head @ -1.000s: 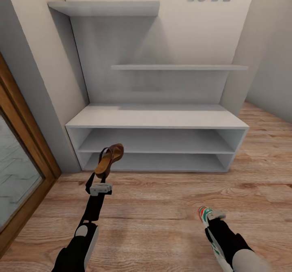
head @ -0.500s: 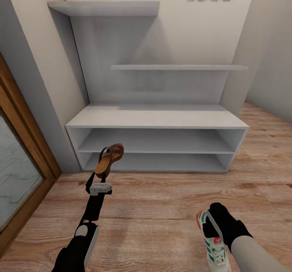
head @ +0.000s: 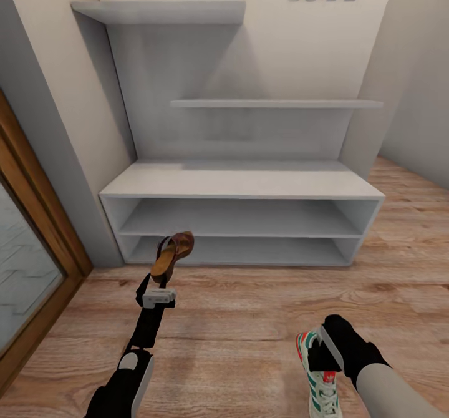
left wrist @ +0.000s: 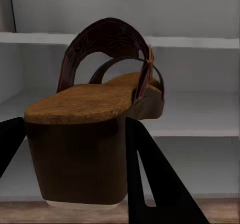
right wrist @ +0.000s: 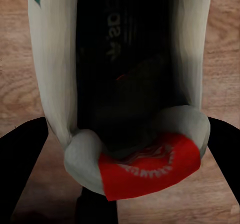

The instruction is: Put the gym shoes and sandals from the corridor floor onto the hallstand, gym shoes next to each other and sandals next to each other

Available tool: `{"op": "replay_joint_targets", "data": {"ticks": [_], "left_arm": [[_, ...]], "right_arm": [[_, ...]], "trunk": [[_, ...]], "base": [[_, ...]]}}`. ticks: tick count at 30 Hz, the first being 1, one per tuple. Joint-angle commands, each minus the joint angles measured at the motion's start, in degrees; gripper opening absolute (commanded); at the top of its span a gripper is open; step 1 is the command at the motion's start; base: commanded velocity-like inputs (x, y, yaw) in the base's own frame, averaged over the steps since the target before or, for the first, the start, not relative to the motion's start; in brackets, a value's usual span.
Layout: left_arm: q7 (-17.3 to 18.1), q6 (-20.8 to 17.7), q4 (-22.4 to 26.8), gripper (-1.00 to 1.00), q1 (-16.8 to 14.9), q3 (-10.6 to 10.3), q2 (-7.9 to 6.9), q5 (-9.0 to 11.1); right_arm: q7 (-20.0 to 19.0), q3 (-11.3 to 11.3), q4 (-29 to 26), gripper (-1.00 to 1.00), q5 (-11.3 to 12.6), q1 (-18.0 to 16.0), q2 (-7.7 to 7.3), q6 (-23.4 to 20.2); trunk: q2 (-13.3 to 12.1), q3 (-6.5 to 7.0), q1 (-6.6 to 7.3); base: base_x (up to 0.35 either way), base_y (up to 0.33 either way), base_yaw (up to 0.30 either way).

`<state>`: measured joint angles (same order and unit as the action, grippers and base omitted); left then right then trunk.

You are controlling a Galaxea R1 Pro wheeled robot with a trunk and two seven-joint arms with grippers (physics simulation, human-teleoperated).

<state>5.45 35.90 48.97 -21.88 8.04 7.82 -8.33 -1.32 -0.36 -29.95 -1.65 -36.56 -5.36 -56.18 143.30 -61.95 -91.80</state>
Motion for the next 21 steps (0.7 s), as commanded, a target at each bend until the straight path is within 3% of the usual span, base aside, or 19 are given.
{"op": "replay_joint_targets", "data": {"ticks": [1, 7, 15, 21], "left_arm": [[0.0, 0.0, -0.2, -1.0, 0.0, 0.0, -0.02, 0.1], [-0.1, 0.1, -0.8, -1.0, 0.0, 0.5, -0.19, 0.1], [0.0, 0.2, 1.7, -1.0, 0.0, 6.8, -0.36, 0.2], [0.0, 0.1, 3.0, -1.0, 0.0, 8.5, -0.42, 0.2]], "right_arm": [[0.0, 0.0, 0.1, -1.0, 0.0, 0.0, 0.0, 0.0], [-0.1, 0.0, 0.2, -1.0, 0.1, 0.0, 0.0, 0.0], [-0.1, 0.0, 0.2, -1.0, 0.1, 0.0, 0.0, 0.0], [-0.1, 0.0, 0.2, -1.0, 0.1, 0.0, 0.07, 0.0]], "trunk": [[0.0, 0.0, 0.0], [0.0, 0.0, 0.0], [0.0, 0.0, 0.0], [0.0, 0.0, 0.0]], "base": [[0.089, 0.0, 0.0], [0.037, 0.0, 0.0], [0.006, 0.0, 0.0], [0.001, 0.0, 0.0]]}}
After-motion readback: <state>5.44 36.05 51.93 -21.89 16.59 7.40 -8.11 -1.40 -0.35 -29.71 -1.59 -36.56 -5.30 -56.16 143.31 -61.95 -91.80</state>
